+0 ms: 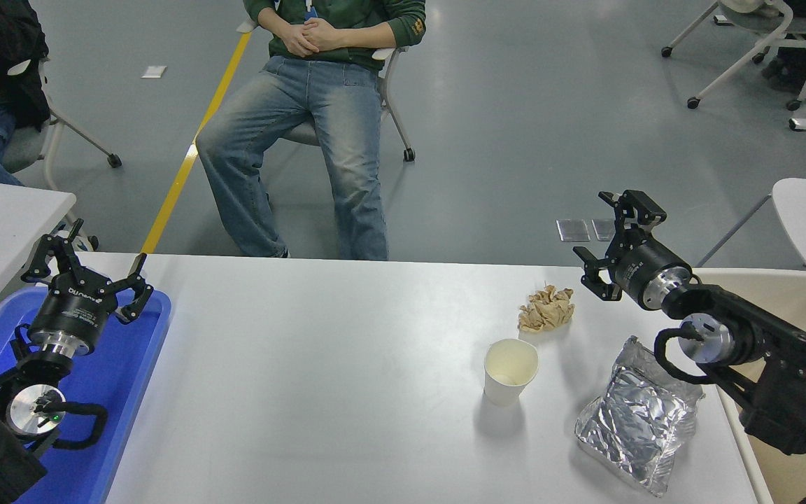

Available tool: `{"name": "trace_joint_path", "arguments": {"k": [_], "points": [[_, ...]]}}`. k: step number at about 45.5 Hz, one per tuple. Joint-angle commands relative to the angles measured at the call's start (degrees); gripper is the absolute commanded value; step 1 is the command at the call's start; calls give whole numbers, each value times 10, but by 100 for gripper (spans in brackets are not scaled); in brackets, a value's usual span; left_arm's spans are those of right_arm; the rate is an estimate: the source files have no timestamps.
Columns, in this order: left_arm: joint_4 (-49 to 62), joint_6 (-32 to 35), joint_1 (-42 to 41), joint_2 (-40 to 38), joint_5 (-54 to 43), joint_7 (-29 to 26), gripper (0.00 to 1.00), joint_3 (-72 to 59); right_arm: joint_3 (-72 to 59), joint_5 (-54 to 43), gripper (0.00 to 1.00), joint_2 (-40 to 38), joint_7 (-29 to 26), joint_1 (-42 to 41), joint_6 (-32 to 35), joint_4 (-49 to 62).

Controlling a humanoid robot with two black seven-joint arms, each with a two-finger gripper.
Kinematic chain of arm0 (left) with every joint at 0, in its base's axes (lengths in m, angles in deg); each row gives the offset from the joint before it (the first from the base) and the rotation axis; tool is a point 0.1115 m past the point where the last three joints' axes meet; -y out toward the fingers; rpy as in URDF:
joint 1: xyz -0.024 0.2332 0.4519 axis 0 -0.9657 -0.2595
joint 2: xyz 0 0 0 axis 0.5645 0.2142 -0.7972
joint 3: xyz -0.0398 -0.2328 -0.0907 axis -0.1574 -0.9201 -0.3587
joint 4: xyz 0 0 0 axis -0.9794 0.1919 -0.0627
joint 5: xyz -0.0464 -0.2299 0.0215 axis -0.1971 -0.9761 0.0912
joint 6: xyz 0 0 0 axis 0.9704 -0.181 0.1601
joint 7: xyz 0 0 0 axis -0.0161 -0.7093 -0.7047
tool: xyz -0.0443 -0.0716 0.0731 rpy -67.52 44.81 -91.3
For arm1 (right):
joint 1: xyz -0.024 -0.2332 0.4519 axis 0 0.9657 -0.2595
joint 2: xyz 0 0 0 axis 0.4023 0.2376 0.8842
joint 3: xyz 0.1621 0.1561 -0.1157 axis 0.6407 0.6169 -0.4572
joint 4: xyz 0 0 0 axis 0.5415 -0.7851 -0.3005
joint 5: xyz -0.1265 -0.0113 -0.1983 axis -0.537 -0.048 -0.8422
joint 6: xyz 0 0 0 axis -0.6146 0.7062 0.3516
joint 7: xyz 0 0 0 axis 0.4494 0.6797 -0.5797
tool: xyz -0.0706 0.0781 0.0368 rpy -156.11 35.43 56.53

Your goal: Clean the table surface

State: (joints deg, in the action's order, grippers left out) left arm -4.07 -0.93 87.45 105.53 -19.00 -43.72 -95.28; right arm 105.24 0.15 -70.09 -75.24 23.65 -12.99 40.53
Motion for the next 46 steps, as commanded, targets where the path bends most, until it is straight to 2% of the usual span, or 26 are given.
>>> {"name": "trace_joint_path", "arguments": {"k": [1,17,29,46], "points": [[0,0,0,0,0,0,100,0,-37,0,100,-13,-1,-12,-5,-4],[0,0,0,0,0,0,100,0,-147,-1,100,-60,-2,-62,-7,-26],[0,0,0,0,0,0,100,0,-248,-8,100,-157,-9,-141,-14,-156],[0,0,0,0,0,1,100,0,-397,-179,100,-223,-17,-217,-14,-260]]}}
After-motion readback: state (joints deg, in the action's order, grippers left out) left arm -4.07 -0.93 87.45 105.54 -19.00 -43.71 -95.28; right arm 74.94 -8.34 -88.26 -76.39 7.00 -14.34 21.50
